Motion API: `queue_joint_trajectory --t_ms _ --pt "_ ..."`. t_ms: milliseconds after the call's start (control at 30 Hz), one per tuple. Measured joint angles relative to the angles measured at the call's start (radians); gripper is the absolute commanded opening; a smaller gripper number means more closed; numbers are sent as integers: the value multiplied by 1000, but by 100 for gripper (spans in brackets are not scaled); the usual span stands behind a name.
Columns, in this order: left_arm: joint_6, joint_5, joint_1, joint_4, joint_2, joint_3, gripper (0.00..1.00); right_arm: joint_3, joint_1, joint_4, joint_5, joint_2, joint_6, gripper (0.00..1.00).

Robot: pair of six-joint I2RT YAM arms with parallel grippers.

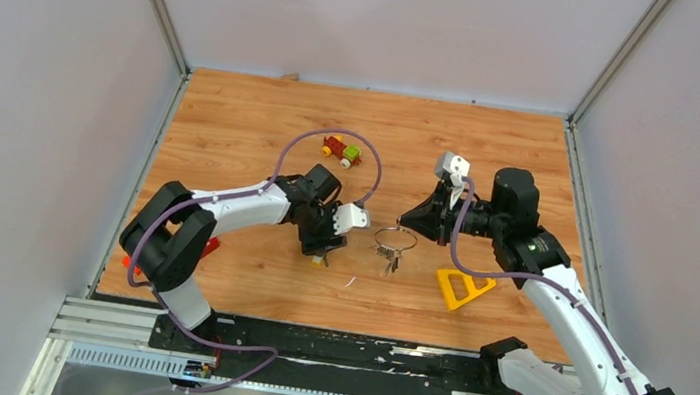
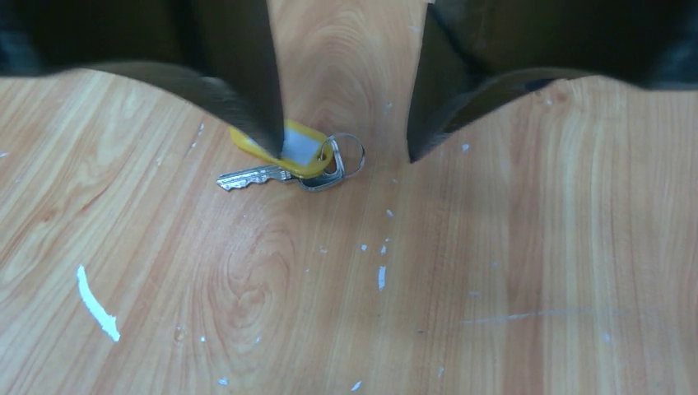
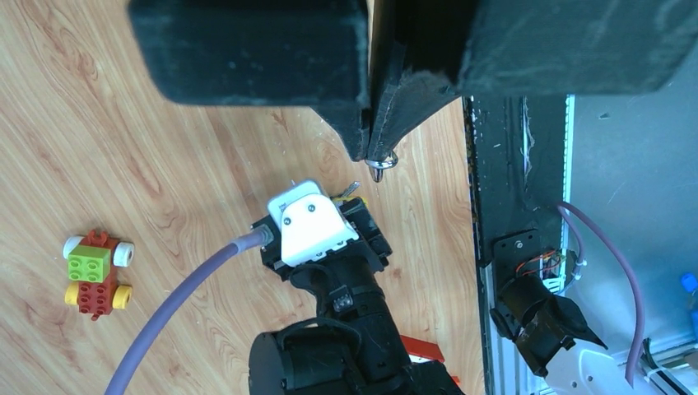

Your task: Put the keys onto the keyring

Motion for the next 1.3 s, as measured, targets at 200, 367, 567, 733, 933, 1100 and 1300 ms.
queue_joint_trajectory --t_ms 200,367,567,733,933,1100,1300 --pt "29 37 28 3 -163 1 92 0 -1 11 0 17 27 0" --pt "53 180 38 81 -383 46 94 0 -1 39 -2 53 80 0" --pt "26 357 19 198 -393 132 92 0 -1 101 -24 103 166 0" --pt "12 447 -14 205 -317 149 91 2 -1 136 -39 106 206 0" --pt "-23 541 -40 218 -278 154 88 2 -1 167 -39 106 234 0" --pt "-110 601 -50 276 -233 161 80 2 -1 189 -39 103 243 0" --pt "-295 624 -50 461 -227 130 62 0 -1 196 -38 92 244 0"
